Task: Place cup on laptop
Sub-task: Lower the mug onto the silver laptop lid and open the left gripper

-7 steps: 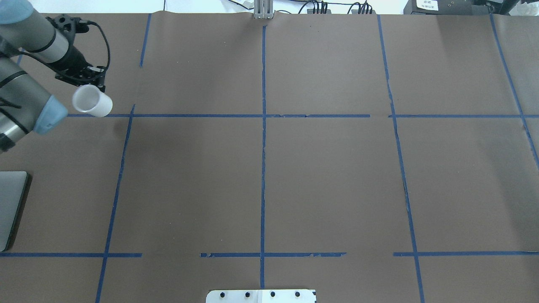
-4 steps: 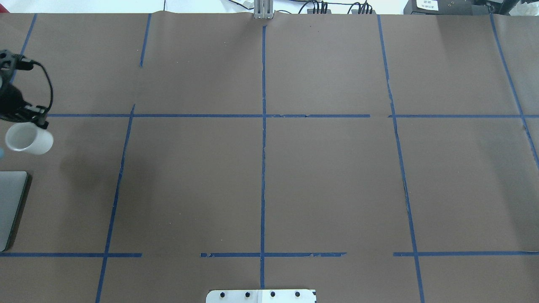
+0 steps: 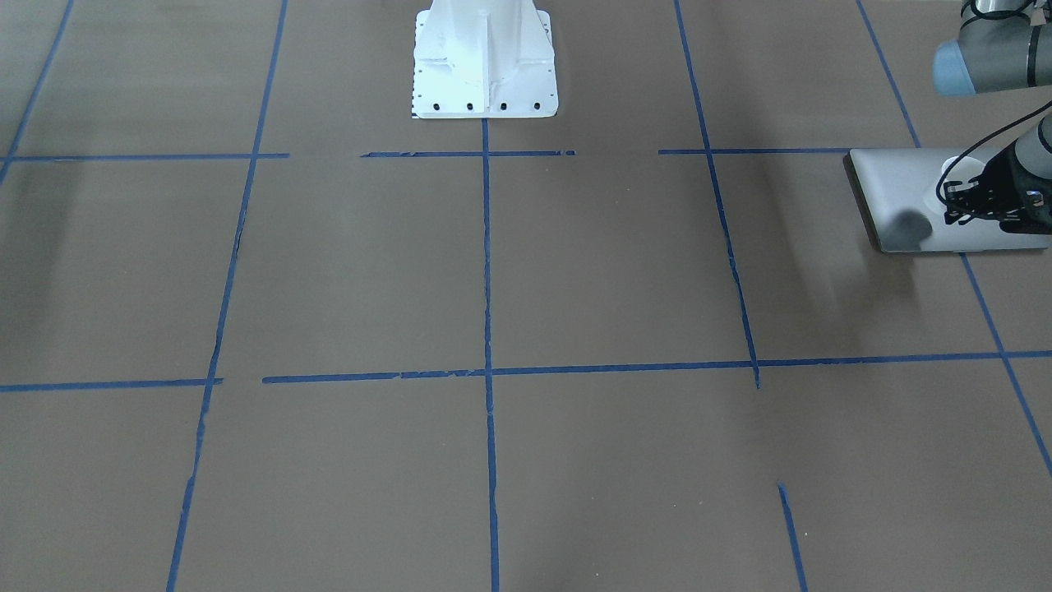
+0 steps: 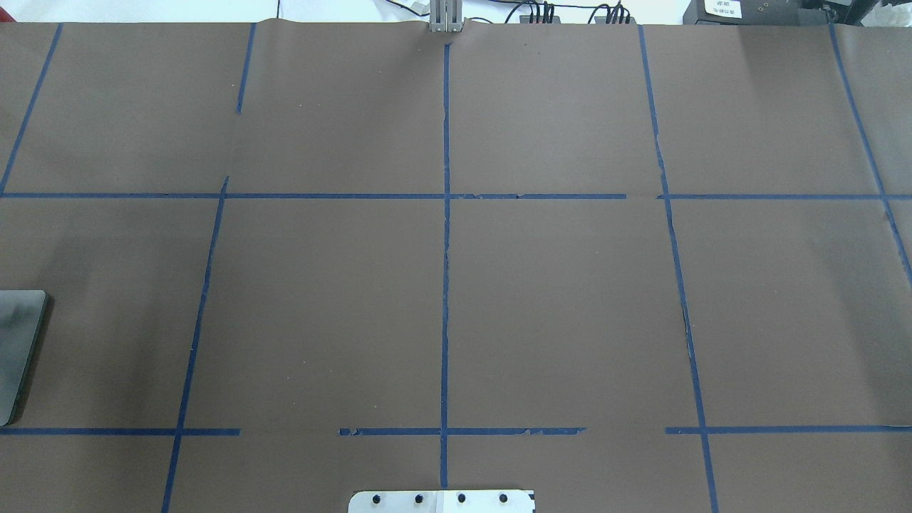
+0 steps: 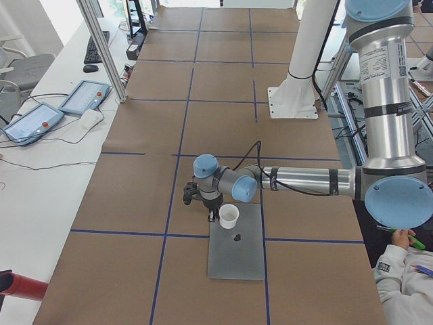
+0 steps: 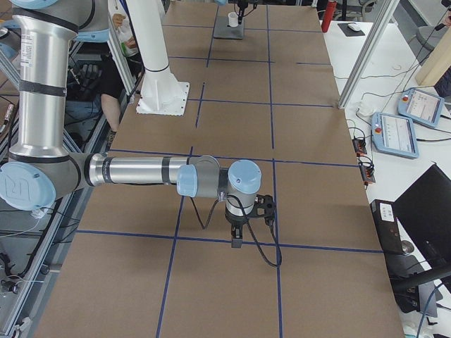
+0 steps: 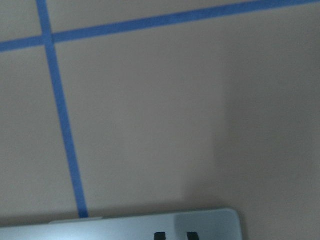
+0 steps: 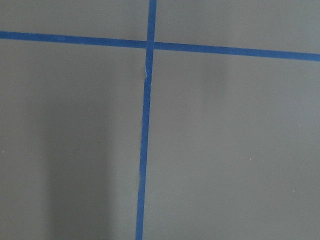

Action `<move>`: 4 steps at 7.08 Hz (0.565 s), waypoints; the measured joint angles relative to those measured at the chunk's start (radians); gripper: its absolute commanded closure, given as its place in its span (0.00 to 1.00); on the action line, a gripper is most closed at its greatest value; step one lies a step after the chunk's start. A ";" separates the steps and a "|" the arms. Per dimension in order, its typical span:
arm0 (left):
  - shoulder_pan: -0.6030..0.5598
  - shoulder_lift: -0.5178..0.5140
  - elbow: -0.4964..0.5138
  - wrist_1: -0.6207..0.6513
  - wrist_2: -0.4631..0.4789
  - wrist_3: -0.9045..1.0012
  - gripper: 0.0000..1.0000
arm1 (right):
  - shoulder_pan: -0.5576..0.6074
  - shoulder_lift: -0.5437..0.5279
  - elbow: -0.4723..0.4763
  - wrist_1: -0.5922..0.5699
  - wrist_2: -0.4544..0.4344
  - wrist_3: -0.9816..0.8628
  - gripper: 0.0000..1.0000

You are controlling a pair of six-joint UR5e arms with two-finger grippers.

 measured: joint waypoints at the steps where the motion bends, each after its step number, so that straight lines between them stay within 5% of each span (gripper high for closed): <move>1: -0.001 0.015 0.010 -0.005 -0.001 0.016 1.00 | 0.000 0.000 0.000 0.000 0.001 0.000 0.00; 4: 0.000 0.018 0.041 -0.019 -0.003 0.027 1.00 | 0.000 0.000 0.000 0.000 0.001 0.000 0.00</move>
